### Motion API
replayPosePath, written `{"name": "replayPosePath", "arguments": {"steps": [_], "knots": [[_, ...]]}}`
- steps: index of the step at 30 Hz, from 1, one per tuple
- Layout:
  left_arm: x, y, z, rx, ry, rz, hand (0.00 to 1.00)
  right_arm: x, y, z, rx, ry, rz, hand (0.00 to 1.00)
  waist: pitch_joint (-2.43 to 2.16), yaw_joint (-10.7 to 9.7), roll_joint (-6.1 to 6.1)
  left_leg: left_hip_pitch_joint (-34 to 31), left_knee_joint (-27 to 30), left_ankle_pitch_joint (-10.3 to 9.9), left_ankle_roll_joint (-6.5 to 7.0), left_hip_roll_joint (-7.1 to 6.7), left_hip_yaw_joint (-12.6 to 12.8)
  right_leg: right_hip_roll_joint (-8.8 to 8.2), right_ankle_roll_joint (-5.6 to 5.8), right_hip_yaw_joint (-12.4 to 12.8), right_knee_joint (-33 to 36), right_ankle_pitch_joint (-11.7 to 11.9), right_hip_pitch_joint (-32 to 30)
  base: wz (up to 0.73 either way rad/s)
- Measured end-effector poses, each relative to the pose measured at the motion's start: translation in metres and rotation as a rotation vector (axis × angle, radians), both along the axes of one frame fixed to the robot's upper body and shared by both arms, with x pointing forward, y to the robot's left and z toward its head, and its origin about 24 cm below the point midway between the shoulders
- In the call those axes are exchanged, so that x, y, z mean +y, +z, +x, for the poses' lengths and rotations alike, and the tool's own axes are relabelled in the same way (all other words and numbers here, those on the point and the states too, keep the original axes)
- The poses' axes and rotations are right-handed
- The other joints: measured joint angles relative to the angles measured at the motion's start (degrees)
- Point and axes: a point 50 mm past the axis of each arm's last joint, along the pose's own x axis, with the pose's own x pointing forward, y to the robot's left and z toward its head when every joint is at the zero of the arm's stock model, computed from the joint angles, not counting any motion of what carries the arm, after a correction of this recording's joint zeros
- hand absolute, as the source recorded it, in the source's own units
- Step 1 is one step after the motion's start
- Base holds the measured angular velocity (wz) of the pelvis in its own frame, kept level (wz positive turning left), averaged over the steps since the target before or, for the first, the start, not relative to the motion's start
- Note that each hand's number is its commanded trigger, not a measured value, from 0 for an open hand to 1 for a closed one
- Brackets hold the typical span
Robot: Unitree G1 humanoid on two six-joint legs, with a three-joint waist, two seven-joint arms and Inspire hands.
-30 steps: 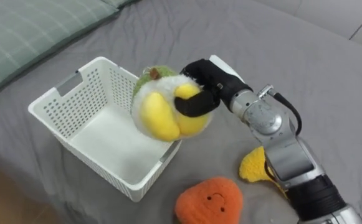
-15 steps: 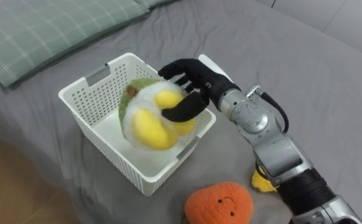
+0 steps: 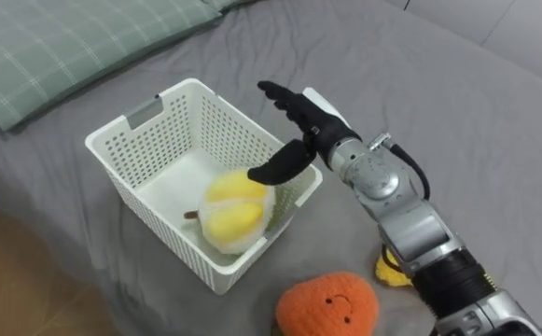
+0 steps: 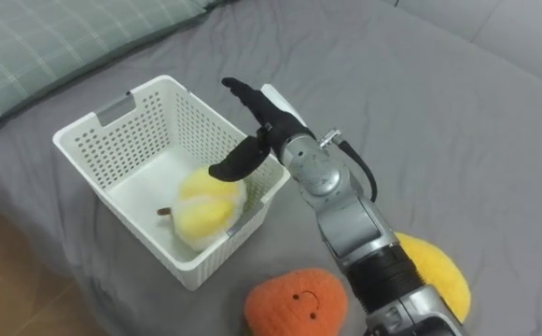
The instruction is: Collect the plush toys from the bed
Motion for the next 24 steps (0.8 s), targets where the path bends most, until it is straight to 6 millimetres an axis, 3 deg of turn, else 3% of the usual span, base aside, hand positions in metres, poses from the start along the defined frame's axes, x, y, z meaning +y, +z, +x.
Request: {"name": "replayPosePath", "arguments": {"steps": [6, 10, 15, 19, 22, 23, 24], "knots": [[0.0, 0.001, 0.004, -0.014, -0.001, -0.002, 0.0, -0.001, 0.002, 0.001, -0.026, -0.014, 0.004, 0.0, 0.2, -1.7, 0.4, 0.0, 0.1, 0.0, 0.01, 0.03, 0.1, -0.01, 0.05, 0.1, 0.0, 0.0, -0.1, 0.0], [-0.001, 0.005, 0.013, -0.052, -0.008, -0.003, 0.0, -0.007, 0.004, 0.002, -0.046, -0.035, -0.006, 0.0, -0.1, -3.5, 0.75, -0.6, 0.2, 0.0, 0.03, 0.01, 0.2, -0.01, 0.22, 0.4, 0.0, 0.1, -0.4, 0.0], [0.001, 0.005, 0.012, -0.062, 0.01, 0.007, 0.0, -0.03, 0.012, 0.008, -0.068, -0.13, 0.029, 0.0, -0.63, -5.6, 1.85, 1.7, -0.6, 0.1, 0.25, 0.12, 2.5, 0.01, 0.33, 2.9, 0.1, 0.2, 0.0, -0.22], [0.002, 0.005, 0.009, -0.057, 0.016, 0.008, 0.0, -0.051, 0.014, 0.01, -0.098, -0.219, 0.025, 0.0, -0.63, -7.8, 1.9, 2.9, -1.2, 0.0, 0.33, 0.4, 3.9, 0.02, 0.39, 3.7, 0.1, 0.2, 0.6, -0.16], [0.002, 0.003, 0.004, -0.044, 0.023, 0.014, 0.0, -0.072, -0.003, 0.002, -0.07, -0.301, 0.026, 0.0, -0.69, -7.9, 2.34, 4.4, -2.2, -0.1, 0.38, 0.94, 6.2, 0.37, 0.49, 5.5, 0.1, 0.5, 0.9, -0.35], [0.003, 0.002, -0.001, -0.031, 0.03, 0.022, 0.0, -0.079, -0.014, -0.004, -0.037, -0.325, 0.017, 0.0, -1.24, -9.2, 2.17, 4.4, -2.2, -0.2, 0.38, 0.95, 6.3, 0.41, 0.5, 6.1, 0.1, 0.5, 0.9, -0.13], [0.003, 0.001, -0.004, -0.021, 0.039, 0.021, 0.0, -0.087, -0.025, -0.012, -0.001, -0.355, 0.019, 0.0, -1.33, -10.1, 2.2, 4.4, -2.2, -0.2, 0.39, 0.95, 6.5, 0.42, 0.51, 6.2, 0.1, 0.5, 0.9, -0.07]]}}
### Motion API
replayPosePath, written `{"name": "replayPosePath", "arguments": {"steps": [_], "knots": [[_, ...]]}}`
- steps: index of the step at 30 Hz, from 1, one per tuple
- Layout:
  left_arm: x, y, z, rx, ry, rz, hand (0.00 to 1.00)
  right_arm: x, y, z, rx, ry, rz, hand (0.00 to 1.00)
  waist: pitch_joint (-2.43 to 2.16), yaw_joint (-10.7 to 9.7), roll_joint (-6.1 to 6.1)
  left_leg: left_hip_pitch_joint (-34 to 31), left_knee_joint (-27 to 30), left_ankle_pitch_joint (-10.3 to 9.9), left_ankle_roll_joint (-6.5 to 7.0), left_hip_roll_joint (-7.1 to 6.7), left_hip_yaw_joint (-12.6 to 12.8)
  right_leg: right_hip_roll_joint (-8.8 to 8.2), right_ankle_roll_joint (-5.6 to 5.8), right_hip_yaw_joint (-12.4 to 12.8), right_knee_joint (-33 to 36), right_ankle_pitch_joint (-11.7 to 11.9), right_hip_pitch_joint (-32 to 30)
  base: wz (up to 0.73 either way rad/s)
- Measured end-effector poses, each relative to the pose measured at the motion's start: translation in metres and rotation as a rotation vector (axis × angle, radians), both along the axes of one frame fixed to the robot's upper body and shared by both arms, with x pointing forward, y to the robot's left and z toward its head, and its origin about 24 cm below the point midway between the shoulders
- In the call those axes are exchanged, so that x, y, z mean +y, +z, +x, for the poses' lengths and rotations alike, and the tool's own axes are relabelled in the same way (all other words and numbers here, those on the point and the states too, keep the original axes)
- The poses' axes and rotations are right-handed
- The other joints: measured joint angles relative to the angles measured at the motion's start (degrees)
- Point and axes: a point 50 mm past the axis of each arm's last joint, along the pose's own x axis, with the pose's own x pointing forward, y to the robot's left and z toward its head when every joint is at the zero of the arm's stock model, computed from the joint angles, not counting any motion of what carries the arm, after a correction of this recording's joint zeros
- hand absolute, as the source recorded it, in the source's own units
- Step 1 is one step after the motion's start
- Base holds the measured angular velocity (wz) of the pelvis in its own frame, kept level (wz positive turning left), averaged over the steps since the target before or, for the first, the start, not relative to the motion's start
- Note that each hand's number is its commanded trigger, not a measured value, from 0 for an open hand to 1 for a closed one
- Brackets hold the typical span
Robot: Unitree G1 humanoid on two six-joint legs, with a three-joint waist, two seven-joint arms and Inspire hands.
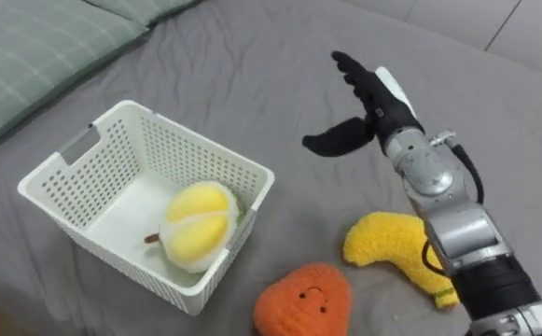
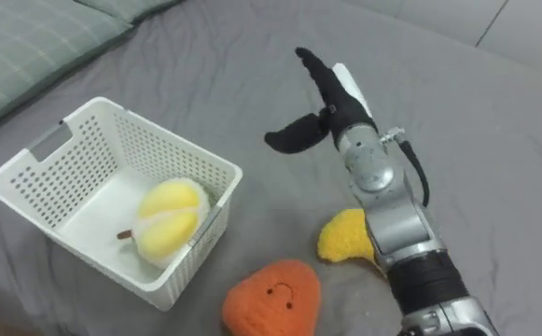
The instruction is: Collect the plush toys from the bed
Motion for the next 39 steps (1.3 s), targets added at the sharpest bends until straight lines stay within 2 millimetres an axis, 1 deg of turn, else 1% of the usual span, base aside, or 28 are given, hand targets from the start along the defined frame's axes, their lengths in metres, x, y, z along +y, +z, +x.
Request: {"name": "replayPosePath", "arguments": {"steps": [1, 3, 4, 6, 8, 9, 11, 13, 14, 16, 17, 19, 21, 22, 24, 25, 26, 28, 30, 34, 36, 37, 38, 39], "knots": [[0.0, 0.0, -0.001, 0.005, 0.005, -0.001, 0.0, -0.004, -0.005, -0.003, 0.018, -0.016, 0.008, 0.0, -0.13, -0.4, -0.19, 0.0, 0.0, 0.0, 0.0, 0.0, 0.1, 0.0, 0.0, 0.1, 0.0, 0.0, 0.0, -0.05], [0.001, -0.001, -0.004, 0.013, 0.015, -0.004, 0.0, -0.02, -0.02, -0.013, 0.07, -0.089, 0.056, 0.0, 0.07, -2.1, 0.34, -0.1, 0.0, 0.0, 0.01, 0.04, 0.5, -0.01, -0.01, 0.2, 0.1, 0.1, -0.3, -0.1], [0.001, -0.001, -0.005, 0.014, 0.016, -0.004, 0.0, -0.023, -0.022, -0.015, 0.076, -0.106, 0.065, 0.0, 0.08, -2.3, 0.57, 0.0, 0.0, 0.0, 0.01, 0.1, 0.8, 0.0, -0.03, 0.3, 0.2, 0.1, -0.4, -0.17], [0.002, -0.001, -0.006, 0.016, 0.014, -0.001, 0.0, -0.034, -0.028, -0.018, 0.1, -0.162, 0.084, 0.0, -0.2, -3.7, 1.22, 0.0, -0.2, 0.0, 0.0, 0.3, 1.5, 0.08, -0.03, 0.8, 0.4, 0.1, -0.9, -0.2], [0.003, 0.0, -0.005, 0.01, 0.013, 0.003, 0.0, -0.043, -0.032, -0.02, 0.117, -0.194, 0.077, 0.0, -0.21, -3.7, 1.24, 0.1, -0.3, 0.0, -0.06, 0.52, 2.2, 0.25, -0.03, 1.4, 0.9, 0.1, -1.3, -0.17], [0.004, -0.001, -0.007, 0.014, 0.015, 0.005, 0.0, -0.048, -0.038, -0.022, 0.141, -0.215, 0.063, 0.0, -0.19, -3.6, 1.0, 0.2, -0.3, -0.1, -0.12, 0.65, 2.6, 0.33, -0.03, 1.5, 1.0, 0.1, -1.3, -0.11], [0.005, 0.0, -0.004, 0.007, 0.013, 0.009, 0.0, -0.054, -0.05, -0.026, 0.19, -0.25, 0.049, 0.0, -0.15, -3.6, 0.36, 0.0, -0.3, -0.1, -0.2, 0.75, 2.7, 0.43, -0.03, 1.6, 1.1, 0.1, -1.6, -0.04], [0.004, 0.0, -0.002, -0.002, 0.019, -0.003, 0.0, -0.06, -0.063, -0.03, 0.253, -0.279, 0.037, 0.0, -0.08, -3.5, -0.79, -1.9, 0.2, -0.1, -0.26, 0.94, 2.5, 0.55, -0.27, 1.5, 1.2, 0.3, -3.2, 0.0], [0.004, 0.0, -0.002, -0.003, 0.021, -0.009, 0.0, -0.06, -0.065, -0.029, 0.269, -0.282, 0.03, 0.0, 0.03, -3.5, -0.98, -2.3, 0.3, -0.1, -0.27, 0.99, 2.6, 0.58, -0.39, 1.5, 1.2, 0.4, -3.6, 0.0], [0.001, -0.002, -0.001, 0.0, 0.035, -0.029, 0.0, -0.063, -0.072, -0.027, 0.313, -0.298, 0.002, 0.0, 0.05, -3.3, -1.23, -3.9, 0.8, -0.1, -0.27, 1.03, 2.6, 0.59, -0.55, 1.5, 1.4, 0.6, -5.1, -0.02], [0.001, -0.003, 0.002, 0.003, 0.047, -0.036, 0.0, -0.065, -0.074, -0.024, 0.335, -0.315, -0.016, 0.0, 0.17, -3.2, -1.4, -5.1, 1.6, -0.1, -0.27, 1.11, 2.6, 0.56, -0.56, 1.4, 1.9, 0.6, -6.4, 0.04], [0.004, -0.001, 0.013, -0.01, 0.037, -0.03, 0.0, -0.072, -0.077, -0.019, 0.36, -0.355, -0.036, 0.0, 0.63, -2.8, -1.92, -8.5, 3.0, 0.0, -0.28, 1.22, 1.8, 0.55, -0.88, 0.6, 2.1, 0.9, -9.1, 0.15], [0.005, 0.0, 0.02, -0.015, 0.002, -0.023, 0.0, -0.077, -0.08, -0.019, 0.389, -0.38, -0.059, 0.0, 0.8, -2.4, -2.09, -10.6, 3.6, 0.1, -0.27, 1.21, 1.2, 0.5, -0.98, -0.3, 2.1, 1.1, -10.7, 0.16], [0.004, 0.0, 0.022, -0.02, -0.009, -0.026, 0.0, -0.079, -0.084, -0.021, 0.412, -0.376, -0.088, 0.0, 0.92, -1.9, -1.99, -11.4, 3.8, 0.2, -0.27, 1.2, 1.1, 0.49, -1.0, -0.5, 2.0, 1.1, -11.4, 0.11], [0.002, 0.001, 0.026, -0.035, -0.013, -0.036, 0.0, -0.081, -0.09, -0.025, 0.443, -0.368, -0.128, 0.0, 1.06, -1.6, -1.79, -12.2, 3.8, 0.1, -0.27, 1.14, 0.8, 0.46, -0.99, -0.7, 2.0, 1.1, -12.2, 0.07], [0.001, 0.001, 0.028, -0.046, -0.013, -0.04, 0.0, -0.082, -0.092, -0.027, 0.452, -0.364, -0.158, 0.0, 1.32, -1.5, -1.62, -12.8, 3.8, 0.1, -0.27, 1.08, 0.5, 0.45, -0.99, -0.9, 1.9, 1.1, -12.5, 0.09], [0.001, 0.001, 0.029, -0.051, -0.014, -0.042, 0.0, -0.083, -0.092, -0.027, 0.452, -0.362, -0.172, 0.0, 1.32, -1.4, -1.61, -13.2, 3.8, 0.1, -0.27, 1.08, 0.5, 0.45, -0.99, -1.0, 2.0, 1.1, -13.0, 0.06], [0.0, 0.002, 0.032, -0.063, -0.016, -0.05, 0.0, -0.088, -0.087, -0.024, 0.426, -0.36, -0.216, 0.0, 1.51, -0.6, -1.42, -14.5, 3.8, 0.2, -0.28, 1.1, 0.2, 0.43, -0.99, -1.1, 2.0, 1.1, -14.2, 0.0], [-0.003, 0.002, 0.037, -0.069, -0.021, -0.06, 0.0, -0.093, -0.082, -0.021, 0.413, -0.362, -0.244, 0.0, 1.69, -0.5, -1.2, -15.2, 3.9, 0.2, -0.31, 1.06, -0.1, 0.37, -0.99, -1.6, 2.0, 1.1, -14.9, 0.05], [-0.006, 0.002, 0.041, -0.077, -0.049, -0.067, 0.0, -0.096, -0.079, -0.018, 0.412, -0.367, -0.285, 0.0, 1.92, -0.1, -0.97, -15.8, 3.9, 0.2, -0.32, 1.06, -0.2, 0.38, -0.99, -1.8, 1.9, 1.1, -15.4, 0.02], [-0.006, 0.003, 0.045, -0.1, -0.05, -0.073, 0.0, -0.098, -0.079, -0.019, 0.401, -0.384, -0.294, 0.0, 1.98, -0.1, -0.91, -16.3, 3.9, 0.3, -0.32, 1.02, -0.2, 0.25, -0.99, -2.8, 1.9, 1.1, -15.8, 0.0], [-0.006, 0.003, 0.046, -0.104, -0.047, -0.077, 0.0, -0.099, -0.079, -0.02, 0.402, -0.389, -0.297, 0.08, 1.98, -0.1, -0.91, -16.3, 3.9, 0.3, -0.32, 1.01, -0.2, 0.23, -0.99, -3.1, 1.9, 1.1, -15.9, 0.0], [-0.007, 0.003, 0.046, -0.108, -0.049, -0.079, 0.0, -0.099, -0.08, -0.02, 0.401, -0.396, -0.301, 0.98, 1.99, -0.1, -0.9, -16.4, 3.9, 0.3, -0.32, 1.0, -0.2, 0.19, -0.99, -3.1, 1.9, 1.1, -16.0, 0.0], [-0.007, 0.003, 0.047, -0.112, -0.051, -0.08, 0.0, -0.1, -0.079, -0.02, 0.396, -0.399, -0.303, 1.0, 1.99, -0.1, -0.9, -16.6, 3.9, 0.3, -0.32, 1.0, -0.2, 0.19, -0.99, -3.2, 1.9, 1.1, -16.1, 0.0]]}}
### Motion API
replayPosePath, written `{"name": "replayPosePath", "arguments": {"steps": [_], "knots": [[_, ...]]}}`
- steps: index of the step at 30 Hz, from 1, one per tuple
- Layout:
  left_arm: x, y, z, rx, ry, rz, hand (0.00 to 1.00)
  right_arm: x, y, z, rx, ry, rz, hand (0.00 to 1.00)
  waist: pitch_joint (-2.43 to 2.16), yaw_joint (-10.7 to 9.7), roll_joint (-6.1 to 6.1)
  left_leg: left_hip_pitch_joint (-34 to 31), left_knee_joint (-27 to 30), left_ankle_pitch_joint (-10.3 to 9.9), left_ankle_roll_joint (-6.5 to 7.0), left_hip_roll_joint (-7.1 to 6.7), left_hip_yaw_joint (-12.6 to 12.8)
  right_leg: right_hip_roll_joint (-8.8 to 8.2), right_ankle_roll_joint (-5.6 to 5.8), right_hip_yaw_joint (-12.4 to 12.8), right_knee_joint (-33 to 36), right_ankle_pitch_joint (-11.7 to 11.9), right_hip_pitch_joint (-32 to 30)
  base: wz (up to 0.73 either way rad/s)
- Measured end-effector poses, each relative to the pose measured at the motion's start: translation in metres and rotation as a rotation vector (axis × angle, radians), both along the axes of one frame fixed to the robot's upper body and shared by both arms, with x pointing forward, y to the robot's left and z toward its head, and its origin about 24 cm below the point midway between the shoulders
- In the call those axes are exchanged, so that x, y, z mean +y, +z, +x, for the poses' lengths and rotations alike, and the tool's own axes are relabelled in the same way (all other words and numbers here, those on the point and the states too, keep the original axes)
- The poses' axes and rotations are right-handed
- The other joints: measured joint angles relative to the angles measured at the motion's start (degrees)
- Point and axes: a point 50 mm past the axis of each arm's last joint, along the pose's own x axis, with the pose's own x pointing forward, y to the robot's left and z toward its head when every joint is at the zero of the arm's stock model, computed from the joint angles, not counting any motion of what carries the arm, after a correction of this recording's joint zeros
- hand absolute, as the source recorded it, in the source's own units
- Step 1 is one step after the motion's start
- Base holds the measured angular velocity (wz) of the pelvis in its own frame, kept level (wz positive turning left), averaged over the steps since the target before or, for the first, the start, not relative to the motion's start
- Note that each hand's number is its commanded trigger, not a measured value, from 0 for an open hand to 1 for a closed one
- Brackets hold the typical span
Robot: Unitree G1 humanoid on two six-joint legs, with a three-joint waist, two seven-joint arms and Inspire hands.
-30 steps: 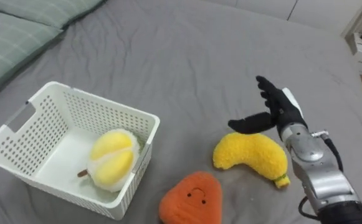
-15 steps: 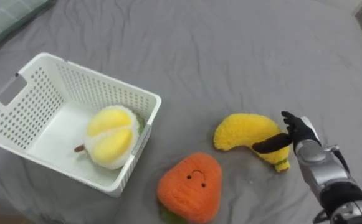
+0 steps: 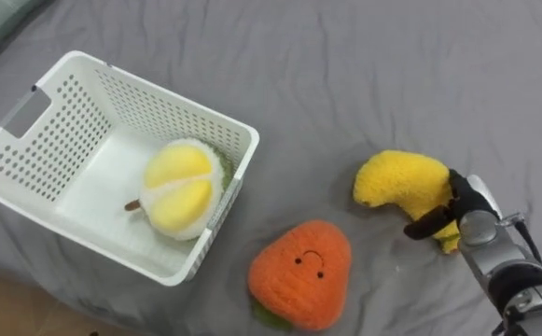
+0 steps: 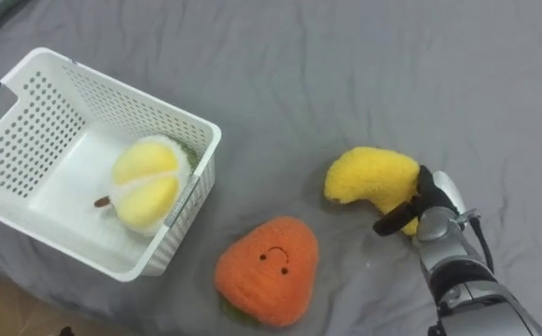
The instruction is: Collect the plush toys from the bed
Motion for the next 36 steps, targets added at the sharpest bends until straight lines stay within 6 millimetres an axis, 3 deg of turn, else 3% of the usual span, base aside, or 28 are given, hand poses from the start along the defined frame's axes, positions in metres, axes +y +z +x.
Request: {"name": "replayPosePath", "arguments": {"steps": [13, 18, 26, 33, 36], "knots": [[-0.005, -0.001, 0.003, 0.012, -0.043, -0.022, 0.0, -0.015, 0.01, 0.002, -0.041, -0.034, -0.072, 1.0, 0.22, 0.0, 0.32, -0.5, 0.0, 0.0, 0.0, 0.02, 0.0, 0.03, 0.0, -0.3, 0.0, 0.0, -0.3, 0.01], [-0.004, -0.001, 0.002, 0.015, -0.041, -0.02, 0.0, -0.016, 0.009, 0.0, -0.029, -0.029, -0.081, 1.0, 0.65, 0.0, 1.03, -0.8, 0.1, 0.0, 0.0, 0.0, -0.2, 0.03, 0.0, -0.4, 0.0, 0.0, -0.5, 0.0], [0.001, -0.001, -0.003, 0.025, -0.031, -0.007, 0.0, -0.021, 0.011, -0.001, -0.035, -0.048, -0.084, 1.0, 0.31, -0.1, 1.61, -1.5, 0.3, 0.0, 0.0, -0.1, -1.3, -0.01, -0.01, -1.9, 0.0, 0.0, -0.8, 0.05], [0.015, -0.001, -0.018, 0.068, -0.022, 0.028, 0.0, -0.033, -0.002, -0.019, 0.011, -0.104, -0.11, 1.0, -0.81, -0.2, 3.13, -0.3, 0.4, 0.0, 0.0, -0.46, -3.2, -0.07, 0.0, -3.4, -0.3, 0.0, 1.4, 0.15], [0.015, -0.002, -0.02, 0.075, -0.024, 0.02, 0.0, -0.034, -0.004, -0.022, 0.014, -0.112, -0.117, 1.0, -0.83, -0.2, 3.11, -0.3, 0.4, 0.3, 0.03, -0.76, -3.5, -0.12, 0.0, -3.9, -1.0, 0.0, 2.0, 0.1]]}}
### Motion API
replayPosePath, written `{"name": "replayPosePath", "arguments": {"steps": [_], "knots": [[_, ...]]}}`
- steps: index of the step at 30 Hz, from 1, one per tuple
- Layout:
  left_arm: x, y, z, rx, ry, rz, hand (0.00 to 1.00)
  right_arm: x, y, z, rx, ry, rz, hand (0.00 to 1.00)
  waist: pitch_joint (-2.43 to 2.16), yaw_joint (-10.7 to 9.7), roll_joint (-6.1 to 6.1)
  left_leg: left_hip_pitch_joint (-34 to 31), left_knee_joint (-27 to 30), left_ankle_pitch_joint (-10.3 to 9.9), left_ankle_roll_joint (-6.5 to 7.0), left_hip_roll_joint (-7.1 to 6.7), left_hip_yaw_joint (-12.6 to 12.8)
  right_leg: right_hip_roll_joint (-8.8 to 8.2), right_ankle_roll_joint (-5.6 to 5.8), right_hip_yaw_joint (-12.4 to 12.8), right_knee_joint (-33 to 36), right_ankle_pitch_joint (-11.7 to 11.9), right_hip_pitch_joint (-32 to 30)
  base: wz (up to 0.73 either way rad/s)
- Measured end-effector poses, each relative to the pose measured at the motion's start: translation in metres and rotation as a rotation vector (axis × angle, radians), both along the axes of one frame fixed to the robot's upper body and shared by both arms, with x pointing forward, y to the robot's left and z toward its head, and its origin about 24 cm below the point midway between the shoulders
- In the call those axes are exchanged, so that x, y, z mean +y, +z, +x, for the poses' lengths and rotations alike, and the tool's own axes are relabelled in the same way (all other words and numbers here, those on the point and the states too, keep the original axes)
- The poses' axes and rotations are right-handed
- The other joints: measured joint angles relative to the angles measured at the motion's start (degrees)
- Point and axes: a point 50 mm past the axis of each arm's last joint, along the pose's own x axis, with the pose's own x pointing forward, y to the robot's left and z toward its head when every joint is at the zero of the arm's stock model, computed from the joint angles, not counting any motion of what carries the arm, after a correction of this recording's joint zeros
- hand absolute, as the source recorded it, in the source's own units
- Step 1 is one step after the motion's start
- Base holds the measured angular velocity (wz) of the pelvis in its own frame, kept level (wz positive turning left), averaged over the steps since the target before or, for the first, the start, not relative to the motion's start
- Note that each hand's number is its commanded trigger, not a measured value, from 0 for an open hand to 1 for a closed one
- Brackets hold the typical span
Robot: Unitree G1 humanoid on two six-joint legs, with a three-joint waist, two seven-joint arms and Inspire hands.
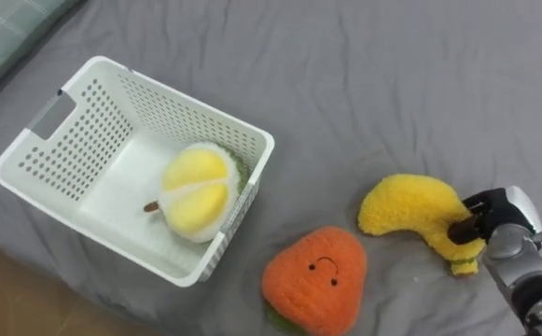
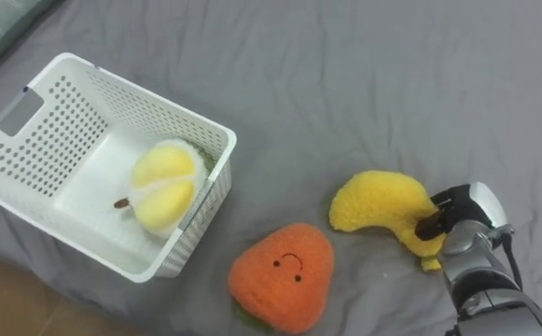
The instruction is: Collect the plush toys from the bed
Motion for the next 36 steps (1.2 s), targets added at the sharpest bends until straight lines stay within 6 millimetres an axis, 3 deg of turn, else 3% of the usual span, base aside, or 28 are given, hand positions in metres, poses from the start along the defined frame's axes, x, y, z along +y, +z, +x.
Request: {"name": "replayPosePath", "arguments": {"steps": [8, 12, 14, 16, 18, 22, 29, 33, 36], "knots": [[0.0, 0.0, -0.002, -0.008, -0.001, -0.008, 0.0, -0.003, -0.007, -0.011, -0.016, -0.06, 0.026, 1.0, -0.03, 0.0, -0.06, 0.4, -0.1, 0.8, 0.0, -0.27, -1.2, -0.31, 0.01, -1.5, 0.2, 0.0, 1.2, 0.1], [0.003, 0.001, -0.006, -0.019, 0.017, -0.002, 0.0, 0.005, 0.003, 0.002, -0.086, -0.013, 0.029, 1.0, -0.2, -0.4, -0.33, 1.0, -0.8, 1.1, -0.09, -0.25, -1.0, -0.31, 0.01, -0.7, 0.4, 0.0, 1.3, -0.04], [0.004, 0.0, -0.009, -0.011, 0.014, 0.002, 0.0, 0.014, 0.015, 0.015, -0.158, 0.036, 0.036, 1.0, -0.24, -1.2, -0.36, 2.0, -1.2, 1.4, -0.07, -0.34, -0.7, -0.43, 0.03, -0.8, 0.4, 0.0, 2.0, -0.02], [0.006, 0.0, -0.011, -0.013, 0.03, 0.007, 0.0, 0.032, 0.041, 0.036, -0.302, 0.124, 0.056, 1.0, -0.37, -2.2, -0.72, 3.4, -1.6, 1.4, -0.08, -0.38, -0.5, -0.34, 0.06, -0.6, 0.1, 0.0, 3.2, -0.02], [0.01, 0.002, -0.012, -0.032, 0.069, 0.01, 0.0, 0.047, 0.06, 0.044, -0.396, 0.213, 0.038, 1.0, -0.69, -2.5, -1.28, 5.0, -2.4, 1.5, -0.14, -0.37, -0.4, -0.3, 0.16, -0.5, 0.1, -0.1, 4.4, 0.0], [0.012, 0.003, -0.011, -0.051, 0.072, 0.013, 0.0, 0.077, 0.104, 0.054, -0.601, 0.369, 0.046, 1.0, -0.84, -4.0, -1.57, 9.1, -3.6, 1.4, -0.02, -0.37, -0.1, -0.51, 0.61, -0.4, -0.1, -0.4, 8.5, 0.07], [0.007, 0.004, -0.009, -0.077, 0.087, -0.004, 0.0, 0.102, 0.137, 0.055, -0.723, 0.486, 0.087, 1.0, -1.13, -2.9, -1.81, 12.0, -4.0, 1.2, 0.26, -0.85, -0.3, -0.86, 1.26, 0.7, 0.0, -0.8, 11.3, 0.0], [0.001, 0.005, -0.007, -0.095, 0.055, -0.008, 0.0, 0.124, 0.159, 0.053, -0.789, 0.604, 0.102, 1.0, -1.13, -2.8, -1.63, 11.8, -3.7, 1.3, 0.35, -1.25, -1.2, -1.04, 1.27, 0.6, 0.0, -0.8, 11.5, 0.07], [-0.001, 0.005, -0.005, -0.096, 0.036, -0.019, 0.0, 0.138, 0.166, 0.05, -0.809, 0.671, 0.094, 1.0, -1.03, -1.4, -1.39, 12.7, -3.5, 1.2, 0.36, -1.29, -1.5, -1.03, 1.29, 0.6, 0.0, -0.8, 12.6, 0.04]]}}
